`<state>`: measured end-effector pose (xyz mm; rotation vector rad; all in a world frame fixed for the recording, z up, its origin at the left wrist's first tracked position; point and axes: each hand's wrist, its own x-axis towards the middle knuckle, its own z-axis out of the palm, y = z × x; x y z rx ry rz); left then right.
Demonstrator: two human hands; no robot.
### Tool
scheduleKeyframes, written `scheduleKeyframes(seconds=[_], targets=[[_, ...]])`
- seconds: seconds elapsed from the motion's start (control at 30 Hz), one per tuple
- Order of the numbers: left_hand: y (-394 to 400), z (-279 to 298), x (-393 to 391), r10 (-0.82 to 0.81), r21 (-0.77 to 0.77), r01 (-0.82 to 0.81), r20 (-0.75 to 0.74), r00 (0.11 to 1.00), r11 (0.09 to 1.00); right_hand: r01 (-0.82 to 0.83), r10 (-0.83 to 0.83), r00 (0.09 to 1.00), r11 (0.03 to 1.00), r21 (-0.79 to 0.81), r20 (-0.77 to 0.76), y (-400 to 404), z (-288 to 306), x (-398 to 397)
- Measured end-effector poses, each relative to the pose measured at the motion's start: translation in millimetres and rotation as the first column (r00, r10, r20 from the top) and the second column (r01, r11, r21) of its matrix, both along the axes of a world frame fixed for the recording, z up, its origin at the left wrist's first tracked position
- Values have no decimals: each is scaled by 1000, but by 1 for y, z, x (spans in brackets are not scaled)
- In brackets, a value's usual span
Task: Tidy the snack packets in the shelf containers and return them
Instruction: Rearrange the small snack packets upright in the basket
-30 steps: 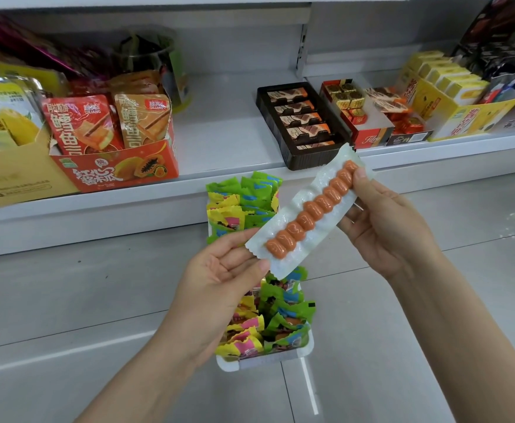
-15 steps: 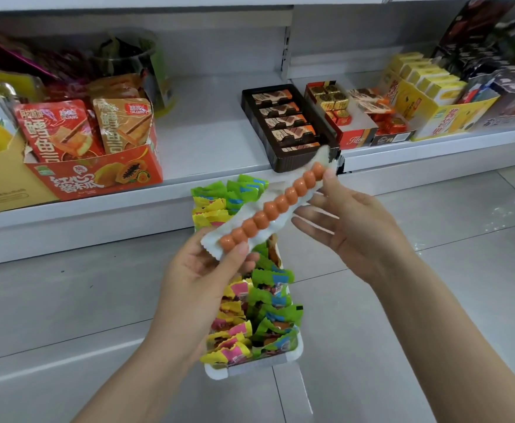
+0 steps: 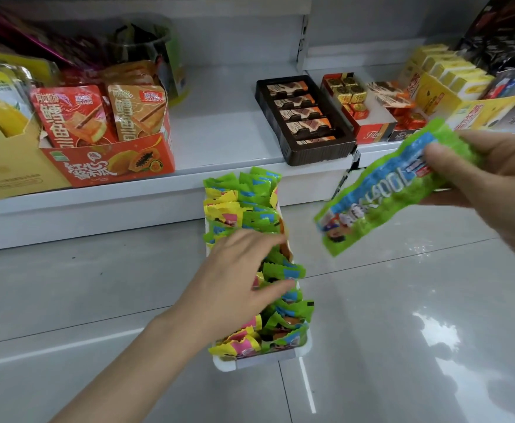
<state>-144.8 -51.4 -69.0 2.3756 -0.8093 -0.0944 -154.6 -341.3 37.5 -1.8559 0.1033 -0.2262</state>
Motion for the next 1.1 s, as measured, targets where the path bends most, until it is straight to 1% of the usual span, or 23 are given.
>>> scheduleKeyframes(seconds=[0.07, 0.1, 0.17, 0.2, 0.23, 0.33, 0.4, 0.47, 0.57, 0.7, 0.8, 0.87, 0.9, 0.93, 1.0, 1.03, 1.07, 1.1], targets=[[-2, -3, -2, -45, 141, 39, 38, 998, 989, 21, -23, 1000, 976, -217, -6, -4, 5, -2], [-3, -3, -3, -52, 178, 41, 56, 997, 983, 28, -34, 999, 944, -330, -14, -4, 4, -3], [-4, -2, -4, -57, 205, 42, 71, 996, 978, 17, -28, 999, 863, -506, -15, 1, 4, -5], [-3, -1, -5, -64, 201, 49, 69, 996, 978, -1, -2, 1000, 839, -544, -5, 7, 4, -6], [-2, -1, -6, -77, 192, 63, 66, 995, 979, -26, 37, 999, 836, -548, 8, 13, 6, -8], [6, -5, -15, -109, 156, 90, 121, 987, 984, -135, 162, 986, 896, -424, 29, 34, 11, -10], [12, -9, -24, -110, 128, 91, 152, 982, 988, -178, 208, 978, 898, -402, 32, 48, 13, -10], [16, -12, -31, -111, 87, 99, 151, 982, 991, -223, 245, 969, 895, -387, 8, 59, 8, -9], [20, -11, -35, -114, 81, 106, 110, 987, 991, -266, 271, 961, 866, -424, -50, 74, -9, -6], [20, -5, -33, -126, 97, 120, 59, 990, 988, -322, 266, 947, 818, -477, -182, 95, -46, -3], [19, -4, -33, -121, 85, 117, 45, 992, 990, -357, 300, 934, 777, -519, -193, 110, -76, -6], [19, -4, -32, -114, 72, 111, 42, 993, 991, -329, 296, 942, 724, -607, -158, 115, -89, -9], [20, -5, -32, -111, 61, 108, 40, 993, 992, -281, 271, 955, 699, -657, -120, 115, -92, -9], [21, -6, -31, -107, 47, 105, 35, 994, 993, -229, 233, 968, 695, -682, -88, 113, -93, -8], [24, -8, -28, -97, 11, 96, 19, 995, 995, -162, 154, 985, 721, -674, -72, 108, -90, -7], [26, -8, -26, -93, -7, 93, 13, 996, 996, -150, 143, 987, 723, -674, -67, 108, -88, -6], [27, -9, -25, -92, -19, 92, 11, 996, 996, -149, 153, 987, 711, -688, -55, 109, -88, -6], [27, -10, -23, -93, -25, 94, 12, 996, 995, -163, 179, 982, 677, -717, -54, 112, -88, -7]])
